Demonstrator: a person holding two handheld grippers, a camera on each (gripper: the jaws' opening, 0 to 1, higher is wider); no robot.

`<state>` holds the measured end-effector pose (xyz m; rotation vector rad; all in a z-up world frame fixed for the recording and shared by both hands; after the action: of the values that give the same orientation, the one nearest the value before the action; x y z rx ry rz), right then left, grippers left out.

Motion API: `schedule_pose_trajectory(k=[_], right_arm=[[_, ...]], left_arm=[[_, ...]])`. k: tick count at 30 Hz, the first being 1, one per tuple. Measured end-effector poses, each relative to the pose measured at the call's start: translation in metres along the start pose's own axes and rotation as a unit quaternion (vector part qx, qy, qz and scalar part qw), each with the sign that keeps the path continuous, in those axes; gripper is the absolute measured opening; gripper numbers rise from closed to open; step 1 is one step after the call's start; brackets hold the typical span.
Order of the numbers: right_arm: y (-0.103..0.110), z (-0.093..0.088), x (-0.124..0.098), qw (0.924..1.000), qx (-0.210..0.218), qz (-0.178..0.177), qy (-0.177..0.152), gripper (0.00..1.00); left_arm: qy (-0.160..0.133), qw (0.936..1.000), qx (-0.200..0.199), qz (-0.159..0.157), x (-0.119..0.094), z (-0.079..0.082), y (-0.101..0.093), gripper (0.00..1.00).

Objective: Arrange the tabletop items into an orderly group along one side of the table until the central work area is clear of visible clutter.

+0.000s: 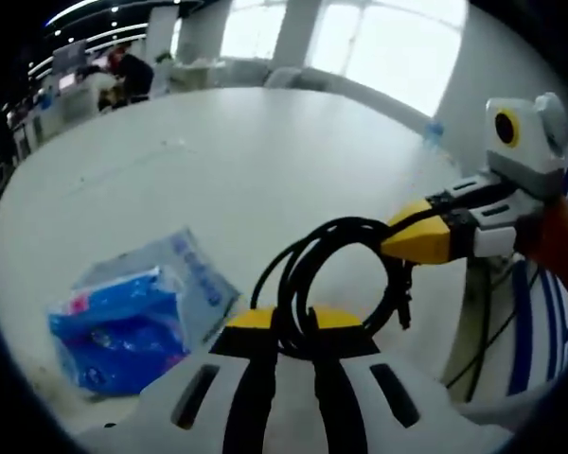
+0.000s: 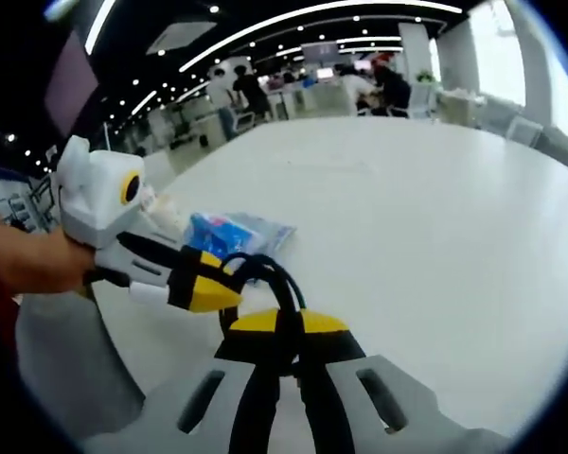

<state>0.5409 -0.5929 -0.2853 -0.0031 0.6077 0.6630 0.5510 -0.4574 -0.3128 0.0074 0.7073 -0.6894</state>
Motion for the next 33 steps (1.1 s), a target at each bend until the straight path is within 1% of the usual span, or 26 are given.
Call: schedule_pose_trajectory(k=[3, 10, 12, 15, 22, 25, 26, 29, 33], right_arm=[[-0.008, -0.008, 0.010, 0.9999, -0.005, -0.001, 0.015, 0.05], [-0.022, -0.017, 0.032, 0.9989, -0.016, -0.002, 0.043, 0.05], [-0.025, -0.019, 0.036, 0.9986, -0.017, -0.002, 0.049, 0.05], [-0.027, -0.023, 0.043, 0.9975, -0.019, 0.003, 0.068, 0.06], [-0.028, -0.029, 0.047, 0.9954, -0.036, 0.008, 0.089, 0.06], [-0.025, -0.035, 0.048, 0.9927, -0.052, 0.015, 0.108, 0.07], [-0.024, -0.036, 0.049, 0.9918, -0.064, 0.015, 0.109, 0.07], [-0.023, -0.033, 0.049, 0.9920, -0.070, 0.013, 0.104, 0.08], [-0.023, -0.027, 0.048, 0.9941, -0.062, 0.016, 0.088, 0.10]], left_arm=[[0.015, 0.9999, -0.002, 0.007, 0.011, -0.006, 0.002, 0.11], [0.034, 0.9993, -0.005, 0.017, 0.026, -0.016, 0.008, 0.10], [0.038, 0.9991, -0.007, 0.020, 0.027, -0.017, 0.010, 0.10], [0.044, 0.9988, -0.006, 0.022, 0.029, -0.020, 0.012, 0.10], [0.049, 0.9985, -0.003, 0.024, 0.030, -0.023, 0.012, 0.10], [0.055, 0.9982, 0.003, 0.023, 0.029, -0.026, 0.012, 0.11], [0.052, 0.9983, 0.005, 0.024, 0.029, -0.026, 0.012, 0.12], [0.053, 0.9983, 0.008, 0.024, 0.029, -0.026, 0.012, 0.12], [0.052, 0.9983, 0.005, 0.024, 0.027, -0.026, 0.012, 0.14]])
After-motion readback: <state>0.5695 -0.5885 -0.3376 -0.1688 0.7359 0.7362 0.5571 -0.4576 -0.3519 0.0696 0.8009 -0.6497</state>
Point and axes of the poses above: the point that each gripper's makers call its tool centre point, and the gripper's own axes: x roughly forward along the fingers, y roughly to its left, z roughly out of its top, the point moved 6 cm from there along -x, roughly backward along the fingers, and after that the axes turned 7 degrees about -y, right-handed, at the moved point
